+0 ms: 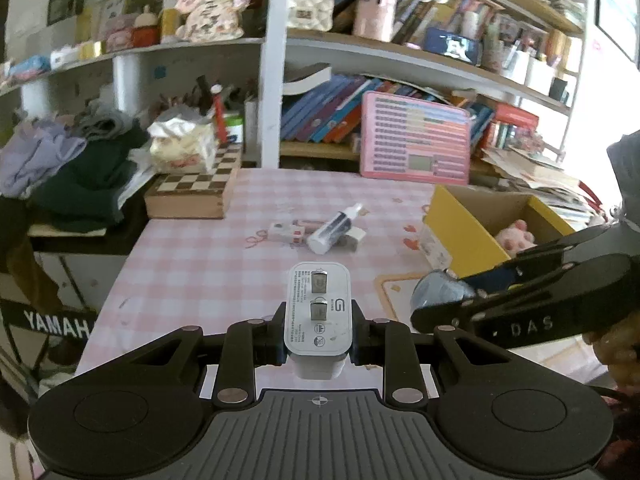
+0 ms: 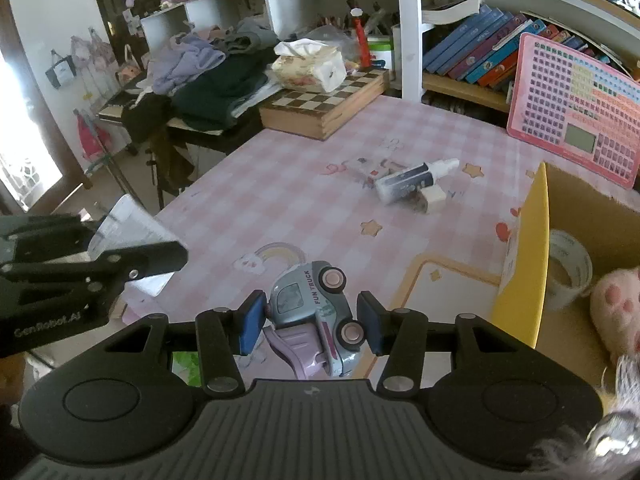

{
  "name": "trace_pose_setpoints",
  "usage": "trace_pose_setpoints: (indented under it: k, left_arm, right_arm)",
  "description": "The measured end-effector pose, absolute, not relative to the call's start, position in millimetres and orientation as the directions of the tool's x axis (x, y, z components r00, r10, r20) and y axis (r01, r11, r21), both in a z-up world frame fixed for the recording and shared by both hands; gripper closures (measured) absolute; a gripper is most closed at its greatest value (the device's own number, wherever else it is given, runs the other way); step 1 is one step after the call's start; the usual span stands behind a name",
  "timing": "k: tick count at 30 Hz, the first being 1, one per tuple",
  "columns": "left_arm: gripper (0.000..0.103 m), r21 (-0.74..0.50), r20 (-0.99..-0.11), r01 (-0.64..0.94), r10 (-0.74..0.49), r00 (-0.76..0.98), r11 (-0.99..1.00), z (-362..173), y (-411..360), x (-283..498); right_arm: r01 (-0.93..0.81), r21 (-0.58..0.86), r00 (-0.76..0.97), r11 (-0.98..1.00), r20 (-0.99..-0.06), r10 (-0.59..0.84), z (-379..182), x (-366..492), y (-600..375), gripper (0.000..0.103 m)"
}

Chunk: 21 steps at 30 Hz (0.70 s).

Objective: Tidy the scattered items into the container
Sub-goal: 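Lift and carry the charger plug and toy car over the yellow box with both tools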

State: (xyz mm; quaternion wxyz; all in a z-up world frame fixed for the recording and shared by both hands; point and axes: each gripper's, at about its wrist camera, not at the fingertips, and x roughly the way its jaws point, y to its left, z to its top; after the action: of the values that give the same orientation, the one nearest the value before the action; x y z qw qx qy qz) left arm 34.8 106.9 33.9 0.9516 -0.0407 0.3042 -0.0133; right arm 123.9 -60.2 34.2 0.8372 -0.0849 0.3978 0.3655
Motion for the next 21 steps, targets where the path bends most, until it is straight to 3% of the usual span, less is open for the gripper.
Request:
trace_pose_setpoints:
  k: [21]
  left_arm:
    - [0.078,-0.072,-0.582,0.154,-0.167,0.796,0.986,38,83,-11]
  right_arm:
    - [-0.560,0.201,0.474,0.804,-0.718,0.510,30,48,-104,0.056]
